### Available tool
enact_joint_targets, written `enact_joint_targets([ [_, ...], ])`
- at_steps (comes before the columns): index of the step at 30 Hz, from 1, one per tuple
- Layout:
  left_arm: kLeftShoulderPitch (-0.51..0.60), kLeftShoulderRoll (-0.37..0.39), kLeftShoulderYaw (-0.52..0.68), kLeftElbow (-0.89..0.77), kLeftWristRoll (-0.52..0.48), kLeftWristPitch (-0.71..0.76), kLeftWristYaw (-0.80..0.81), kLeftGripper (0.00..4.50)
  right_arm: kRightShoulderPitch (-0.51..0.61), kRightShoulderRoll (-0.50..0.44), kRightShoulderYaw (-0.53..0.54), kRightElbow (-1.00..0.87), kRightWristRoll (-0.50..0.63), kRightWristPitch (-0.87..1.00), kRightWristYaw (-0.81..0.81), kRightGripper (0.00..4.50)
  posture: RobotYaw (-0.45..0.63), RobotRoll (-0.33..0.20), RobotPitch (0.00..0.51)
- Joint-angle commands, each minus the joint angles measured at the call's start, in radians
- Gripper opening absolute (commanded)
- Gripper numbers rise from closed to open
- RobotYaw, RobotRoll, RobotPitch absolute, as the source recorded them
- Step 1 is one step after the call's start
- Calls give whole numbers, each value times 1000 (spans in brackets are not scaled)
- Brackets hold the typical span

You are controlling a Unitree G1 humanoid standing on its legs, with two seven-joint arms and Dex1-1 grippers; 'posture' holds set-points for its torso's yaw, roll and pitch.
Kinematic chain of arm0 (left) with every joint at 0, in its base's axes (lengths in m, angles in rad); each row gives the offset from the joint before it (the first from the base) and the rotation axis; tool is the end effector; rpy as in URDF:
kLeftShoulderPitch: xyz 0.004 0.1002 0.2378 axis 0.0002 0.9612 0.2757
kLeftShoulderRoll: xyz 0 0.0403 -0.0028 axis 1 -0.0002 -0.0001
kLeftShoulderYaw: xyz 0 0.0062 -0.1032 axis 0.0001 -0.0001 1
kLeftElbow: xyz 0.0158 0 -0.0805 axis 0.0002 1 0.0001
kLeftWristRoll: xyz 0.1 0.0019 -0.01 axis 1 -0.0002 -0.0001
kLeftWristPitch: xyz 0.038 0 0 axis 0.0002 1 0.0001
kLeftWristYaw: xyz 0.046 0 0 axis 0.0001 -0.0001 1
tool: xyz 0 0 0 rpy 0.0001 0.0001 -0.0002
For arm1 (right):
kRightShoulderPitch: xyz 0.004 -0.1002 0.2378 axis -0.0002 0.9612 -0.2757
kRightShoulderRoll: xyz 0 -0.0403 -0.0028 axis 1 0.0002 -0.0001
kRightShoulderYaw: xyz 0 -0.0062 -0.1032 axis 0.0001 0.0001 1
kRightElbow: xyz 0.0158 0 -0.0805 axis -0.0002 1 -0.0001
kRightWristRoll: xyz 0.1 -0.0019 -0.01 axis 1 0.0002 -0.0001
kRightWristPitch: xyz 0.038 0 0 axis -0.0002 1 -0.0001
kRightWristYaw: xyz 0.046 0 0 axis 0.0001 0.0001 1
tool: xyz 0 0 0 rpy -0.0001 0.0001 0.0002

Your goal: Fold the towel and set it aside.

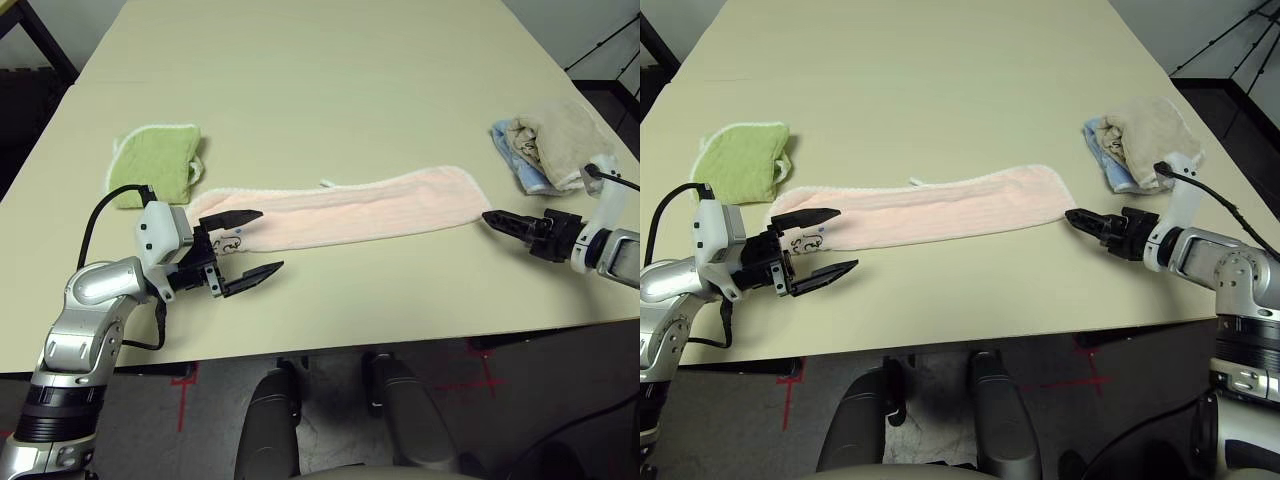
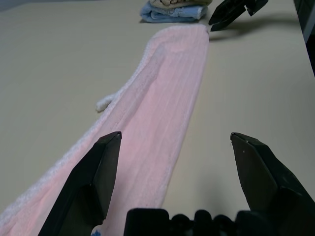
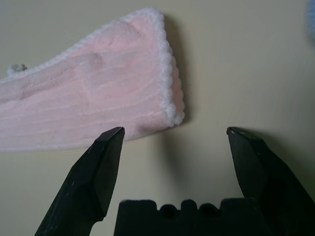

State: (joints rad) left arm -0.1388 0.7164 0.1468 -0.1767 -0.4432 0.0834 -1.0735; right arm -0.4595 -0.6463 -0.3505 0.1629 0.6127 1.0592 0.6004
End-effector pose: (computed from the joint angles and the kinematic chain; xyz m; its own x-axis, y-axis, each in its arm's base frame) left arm 0.2196 0.2675 0.1618 0.5080 -0.8552 -0.1027 0.8167 0.4404 0.3728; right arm 0.2548 -0.3004 0.1535 0.8153 0.4567 -0.3559 -0.3008 0.8594 0.4135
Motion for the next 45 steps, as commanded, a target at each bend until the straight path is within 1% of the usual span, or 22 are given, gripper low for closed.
enact_joint_targets([
  [1, 19, 12, -8, -2, 15, 2, 0, 4484, 6, 27, 43, 42, -20, 3, -10, 4500, -166, 0, 210],
  [16, 14, 13, -13, 3, 23, 4, 11, 4484, -30, 82, 117, 46, -63, -68, 11, 4500, -157, 0, 212],
  [18, 13, 13, -14, 6, 25, 3, 11, 4500, -32, 84, 122, 55, -70, -80, 10, 4134, -156, 0, 211],
  [20, 13, 14, -14, 7, 26, 2, 12, 4500, -33, 83, 126, 61, -75, -90, 13, 3564, -156, 0, 211],
  [21, 13, 14, -14, 8, 27, 3, 12, 4500, -33, 82, 127, 62, -75, -92, 16, 3168, -156, 0, 210],
  [22, 12, 14, -14, 9, 27, 2, 12, 4500, -31, 81, 128, 63, -75, -94, 19, 2864, -157, 0, 210],
  [23, 12, 14, -14, 10, 28, 2, 12, 4500, -30, 80, 128, 63, -74, -95, 20, 2424, -157, 0, 210],
  [24, 11, 14, -14, 11, 28, 3, 12, 4500, -29, 79, 129, 65, -75, -98, 21, 2115, -159, 0, 210],
  [26, 10, 14, -16, 12, 30, 4, 13, 4500, -27, 80, 127, 70, -76, -104, 19, 1227, -160, 0, 210],
  [29, 7, 14, -17, 13, 32, 6, 13, 4500, -22, 83, 122, 70, -76, -112, 16, 110, -162, 0, 209],
  [30, 6, 14, -18, 14, 33, 7, 13, 4500, -20, 87, 117, 68, -75, -117, 14, 47, -163, 0, 209],
  [36, -1, 13, -21, 20, 36, 6, 14, 4500, -18, 126, 66, 49, -48, -170, 4, 47, -162, 0, 207],
  [38, -2, 13, -21, 21, 36, 6, 16, 4500, -16, 137, 58, 45, -55, -222, 3, 47, -162, 0, 207],
  [45, -3, 13, -26, 25, 38, 4, 20, 4500, -10, 177, 20, -10, -3, -259, 10, 47, -162, 0, 203],
])
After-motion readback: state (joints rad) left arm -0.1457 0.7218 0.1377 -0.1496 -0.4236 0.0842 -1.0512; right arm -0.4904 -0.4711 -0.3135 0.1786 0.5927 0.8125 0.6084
